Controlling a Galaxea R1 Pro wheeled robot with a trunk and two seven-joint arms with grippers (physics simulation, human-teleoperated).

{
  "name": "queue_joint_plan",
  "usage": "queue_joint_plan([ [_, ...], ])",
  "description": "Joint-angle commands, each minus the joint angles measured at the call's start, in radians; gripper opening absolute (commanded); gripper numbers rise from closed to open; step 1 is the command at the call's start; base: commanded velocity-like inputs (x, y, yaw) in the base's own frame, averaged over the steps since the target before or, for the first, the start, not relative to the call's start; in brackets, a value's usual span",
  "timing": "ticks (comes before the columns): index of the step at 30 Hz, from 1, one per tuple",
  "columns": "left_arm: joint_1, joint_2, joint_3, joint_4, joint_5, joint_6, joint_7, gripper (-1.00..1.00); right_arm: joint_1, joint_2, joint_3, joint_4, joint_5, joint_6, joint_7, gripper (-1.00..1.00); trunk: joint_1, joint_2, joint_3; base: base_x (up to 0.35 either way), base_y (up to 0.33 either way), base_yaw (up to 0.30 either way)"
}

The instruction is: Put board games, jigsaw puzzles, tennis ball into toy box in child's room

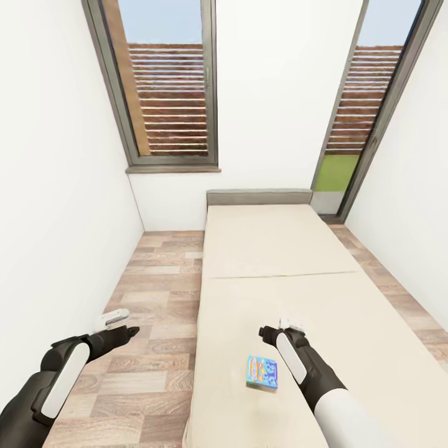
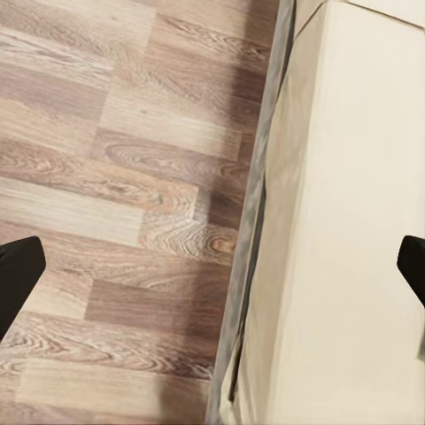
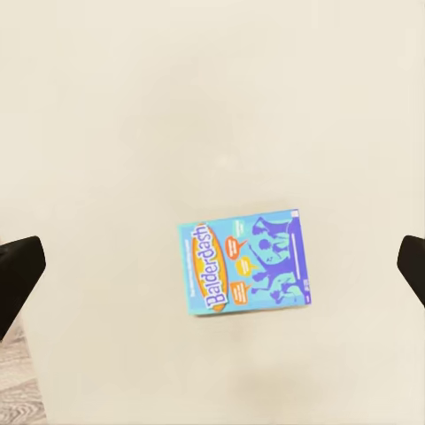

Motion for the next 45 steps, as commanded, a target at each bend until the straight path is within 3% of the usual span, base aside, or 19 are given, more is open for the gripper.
queue_joint_plan([
  [1,-0.001,0.000,0.000,-0.001,0.011,0.004,0.009,1.00,-0.001,-0.001,0.004,-0.001,-0.010,0.001,-0.010,1.00,0.001,-0.002,-0.004,0.000,0.000,0.000],
  [45,-0.001,-0.004,-0.003,-0.001,0.010,0.001,0.011,1.00,-0.001,-0.001,0.006,0.001,-0.010,-0.008,-0.010,1.00,0.001,-0.002,-0.076,0.000,0.000,0.000],
])
